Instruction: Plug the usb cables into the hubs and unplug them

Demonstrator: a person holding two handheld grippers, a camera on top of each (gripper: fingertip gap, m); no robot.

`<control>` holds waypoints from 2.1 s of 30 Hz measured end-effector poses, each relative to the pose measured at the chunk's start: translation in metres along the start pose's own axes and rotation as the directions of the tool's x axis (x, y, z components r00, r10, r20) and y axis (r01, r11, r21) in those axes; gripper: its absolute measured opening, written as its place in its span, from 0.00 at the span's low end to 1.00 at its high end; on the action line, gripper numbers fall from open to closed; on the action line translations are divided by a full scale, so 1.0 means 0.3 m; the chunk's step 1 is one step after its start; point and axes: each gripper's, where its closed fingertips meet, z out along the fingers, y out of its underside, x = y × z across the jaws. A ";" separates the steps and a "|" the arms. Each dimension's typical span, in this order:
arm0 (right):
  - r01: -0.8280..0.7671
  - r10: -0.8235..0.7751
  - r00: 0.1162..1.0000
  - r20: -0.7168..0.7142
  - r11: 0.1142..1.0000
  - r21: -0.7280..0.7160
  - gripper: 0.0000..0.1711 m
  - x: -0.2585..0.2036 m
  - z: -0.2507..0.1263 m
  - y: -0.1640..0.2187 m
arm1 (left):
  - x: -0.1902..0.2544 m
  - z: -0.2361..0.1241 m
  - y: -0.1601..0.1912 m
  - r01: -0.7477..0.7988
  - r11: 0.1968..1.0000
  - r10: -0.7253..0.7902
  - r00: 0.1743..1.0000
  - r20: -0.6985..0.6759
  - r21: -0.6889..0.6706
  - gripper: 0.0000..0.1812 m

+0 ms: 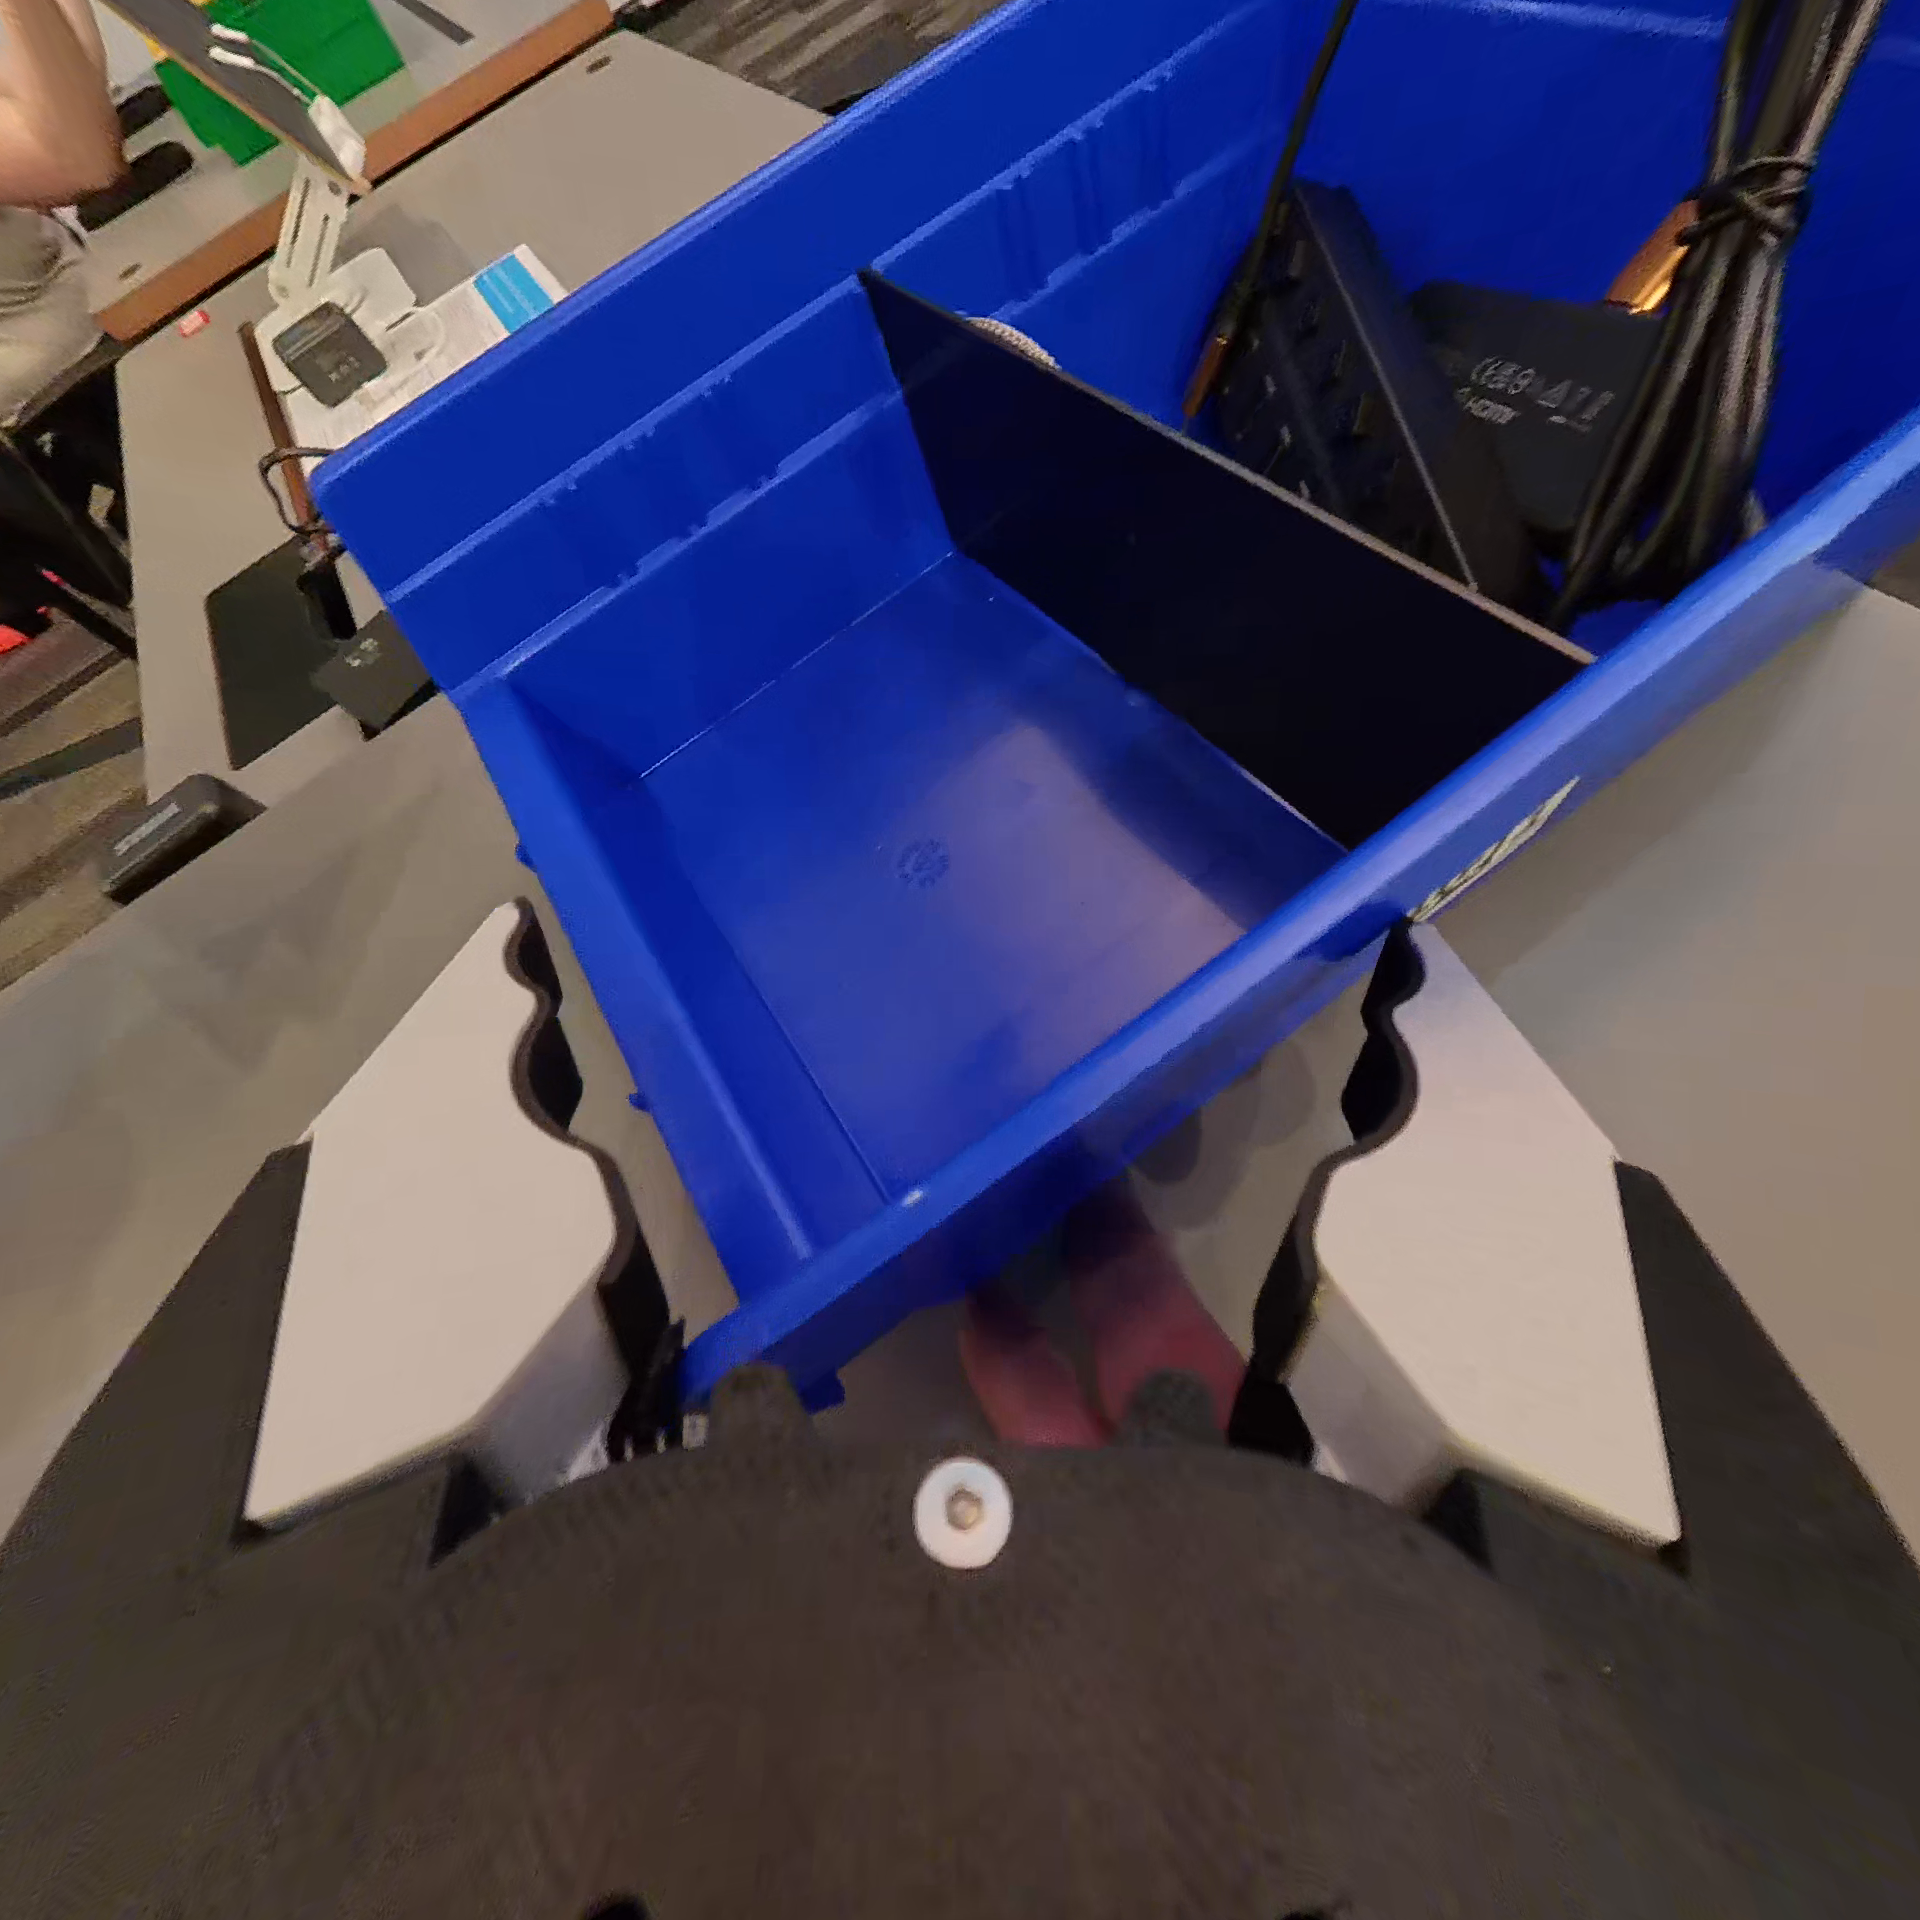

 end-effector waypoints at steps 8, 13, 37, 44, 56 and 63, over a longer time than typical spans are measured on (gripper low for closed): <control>0.048 -0.048 0.999 -0.008 0.999 0.015 0.90 0.059 -0.140 -0.002 | 0.040 0.025 0.003 -0.003 1.000 0.003 1.000 -0.023 -0.012 0.04; 0.147 -0.143 0.988 -0.059 0.987 0.071 0.91 0.094 -0.350 -0.037 | 0.147 0.027 -0.064 -0.042 0.999 0.043 0.997 -0.062 0.019 0.04; 0.273 -0.157 0.950 -0.270 0.837 0.474 0.92 0.020 -1.350 0.148 | 1.666 0.395 -0.013 -0.344 0.935 0.184 0.683 -0.707 -0.089 0.04; 0.188 0.008 0.926 -0.378 0.859 0.477 0.86 0.295 -1.576 0.226 | 2.056 0.494 0.084 -0.372 0.919 0.134 0.606 -0.784 -0.130 0.04; 0.015 0.197 0.858 -0.474 0.913 0.408 0.84 0.800 -1.875 0.466 | 2.620 0.564 0.296 -0.445 0.870 0.050 0.507 -0.860 -0.212 0.20; -0.056 0.233 0.834 -0.501 0.938 0.343 0.82 0.994 -1.957 0.607 | 2.803 0.551 0.374 -0.437 0.868 -0.003 0.469 -0.883 -0.235 0.32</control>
